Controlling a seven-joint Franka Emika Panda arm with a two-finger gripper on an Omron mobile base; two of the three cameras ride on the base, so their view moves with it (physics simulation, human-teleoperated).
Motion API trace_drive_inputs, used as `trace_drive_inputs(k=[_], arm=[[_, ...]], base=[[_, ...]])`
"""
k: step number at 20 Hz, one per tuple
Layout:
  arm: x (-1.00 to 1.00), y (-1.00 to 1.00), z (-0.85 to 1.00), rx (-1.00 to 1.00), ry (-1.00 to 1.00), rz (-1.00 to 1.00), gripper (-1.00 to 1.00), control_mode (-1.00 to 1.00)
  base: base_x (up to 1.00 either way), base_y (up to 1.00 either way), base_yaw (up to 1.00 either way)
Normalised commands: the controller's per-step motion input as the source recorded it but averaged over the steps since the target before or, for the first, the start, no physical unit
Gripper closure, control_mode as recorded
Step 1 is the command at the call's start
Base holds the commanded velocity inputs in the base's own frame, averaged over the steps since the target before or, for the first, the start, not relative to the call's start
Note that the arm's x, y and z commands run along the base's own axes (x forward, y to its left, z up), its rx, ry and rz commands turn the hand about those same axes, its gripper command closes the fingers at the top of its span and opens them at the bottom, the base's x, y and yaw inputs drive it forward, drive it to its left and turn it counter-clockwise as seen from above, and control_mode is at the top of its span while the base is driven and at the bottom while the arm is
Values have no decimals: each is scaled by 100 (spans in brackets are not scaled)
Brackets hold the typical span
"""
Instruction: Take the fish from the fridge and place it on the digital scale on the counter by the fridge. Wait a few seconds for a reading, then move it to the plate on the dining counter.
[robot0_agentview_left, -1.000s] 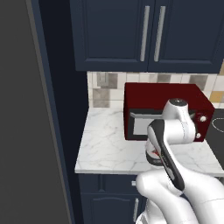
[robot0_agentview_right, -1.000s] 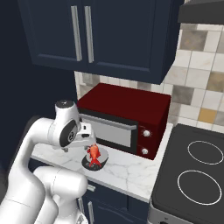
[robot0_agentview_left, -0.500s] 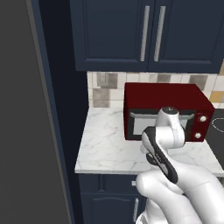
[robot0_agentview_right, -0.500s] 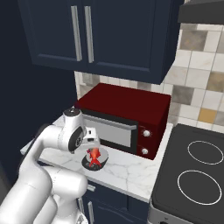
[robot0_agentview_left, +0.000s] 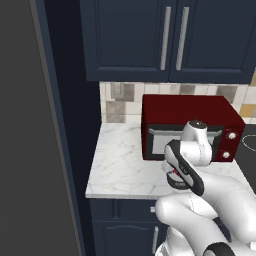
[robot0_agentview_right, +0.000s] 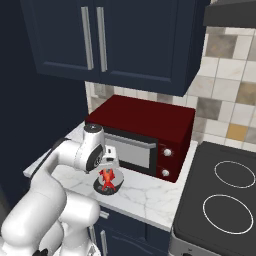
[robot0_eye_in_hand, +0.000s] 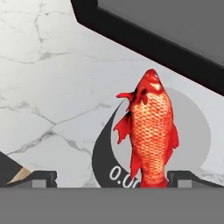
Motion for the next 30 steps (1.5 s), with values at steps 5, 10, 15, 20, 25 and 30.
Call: trace_drive_inputs(k=[5,10,15,20,25,30], arm=[[0,-14,-12,4,0,0,-100,-100],[0,-13,-2,-1,0,0,-100,-100],[1,0,-5,-7,0,-2,-100,-100],[2,-1,-13,-5,0,-2,-100,-100],[3,-10,-18,0,0,0,-100,-100],[1,-7,-11,0,0,0,-100,-100]], base=[[0,0,0],[0,0,0],[0,0,0],[0,0,0],[0,0,0],[0,0,0]])
